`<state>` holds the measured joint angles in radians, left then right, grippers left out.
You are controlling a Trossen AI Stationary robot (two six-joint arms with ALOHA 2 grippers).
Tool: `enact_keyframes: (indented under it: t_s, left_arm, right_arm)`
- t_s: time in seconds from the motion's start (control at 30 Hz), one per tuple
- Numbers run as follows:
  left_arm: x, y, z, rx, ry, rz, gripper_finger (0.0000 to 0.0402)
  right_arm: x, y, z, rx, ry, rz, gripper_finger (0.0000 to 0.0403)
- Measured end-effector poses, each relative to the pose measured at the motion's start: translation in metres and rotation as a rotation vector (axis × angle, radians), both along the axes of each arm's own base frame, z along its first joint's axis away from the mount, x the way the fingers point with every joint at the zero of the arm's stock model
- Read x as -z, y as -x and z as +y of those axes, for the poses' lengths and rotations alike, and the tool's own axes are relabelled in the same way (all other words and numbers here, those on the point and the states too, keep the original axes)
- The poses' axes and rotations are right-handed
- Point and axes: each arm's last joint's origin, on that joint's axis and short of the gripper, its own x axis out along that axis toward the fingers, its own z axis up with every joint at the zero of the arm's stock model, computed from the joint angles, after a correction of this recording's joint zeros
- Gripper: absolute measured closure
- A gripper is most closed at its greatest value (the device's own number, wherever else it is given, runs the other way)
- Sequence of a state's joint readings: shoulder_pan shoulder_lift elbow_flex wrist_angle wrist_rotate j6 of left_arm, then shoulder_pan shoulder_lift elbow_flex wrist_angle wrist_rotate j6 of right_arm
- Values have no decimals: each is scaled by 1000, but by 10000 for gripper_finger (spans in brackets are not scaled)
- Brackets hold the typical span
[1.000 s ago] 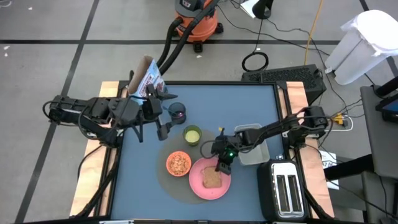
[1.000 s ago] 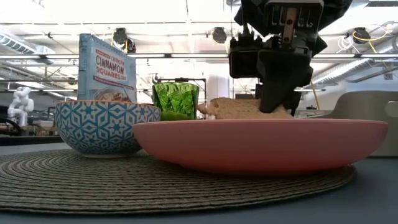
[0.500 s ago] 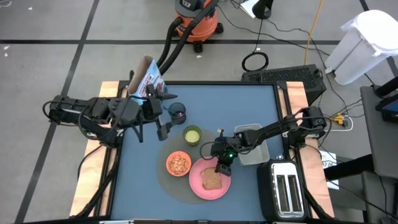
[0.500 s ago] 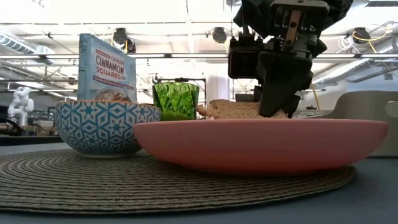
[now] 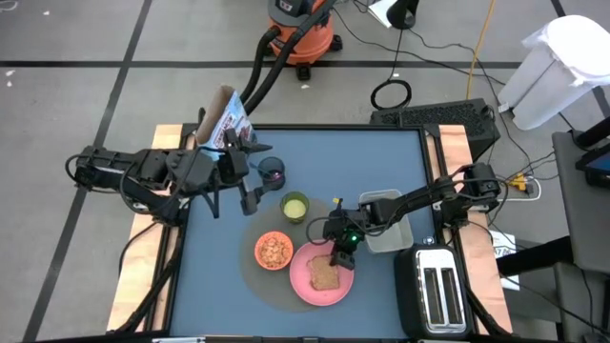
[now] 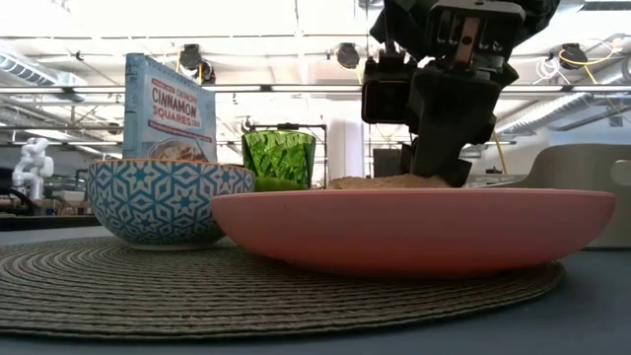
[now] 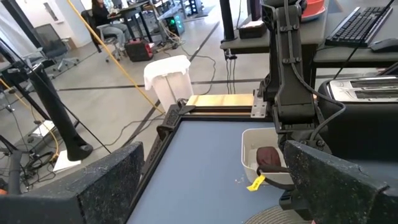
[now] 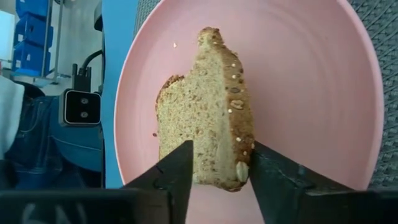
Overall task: Arrange a breakfast setting
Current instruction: Put the toasted bread on the pink plate, then put the apple on the gray placemat to the right of the cup of milk
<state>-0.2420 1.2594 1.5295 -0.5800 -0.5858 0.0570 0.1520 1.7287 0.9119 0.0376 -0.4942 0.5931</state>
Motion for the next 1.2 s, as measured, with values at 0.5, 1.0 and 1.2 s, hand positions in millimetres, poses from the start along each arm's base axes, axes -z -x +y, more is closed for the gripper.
enact_keyframes:
  t_s: [0.5,1.0,1.2]
  left_arm:
    - [0,0,0,-1,2,-1,9]
    - [0,0,0,-1,2,0,9]
    - [0,0,0,0,1,2,9]
  right_arm:
    - [1,-1,-2,58,81,-19,200]
    - [-7,-1,-3,11,115,-94,201]
    - [-11,-1,-3,14,110,-107,202]
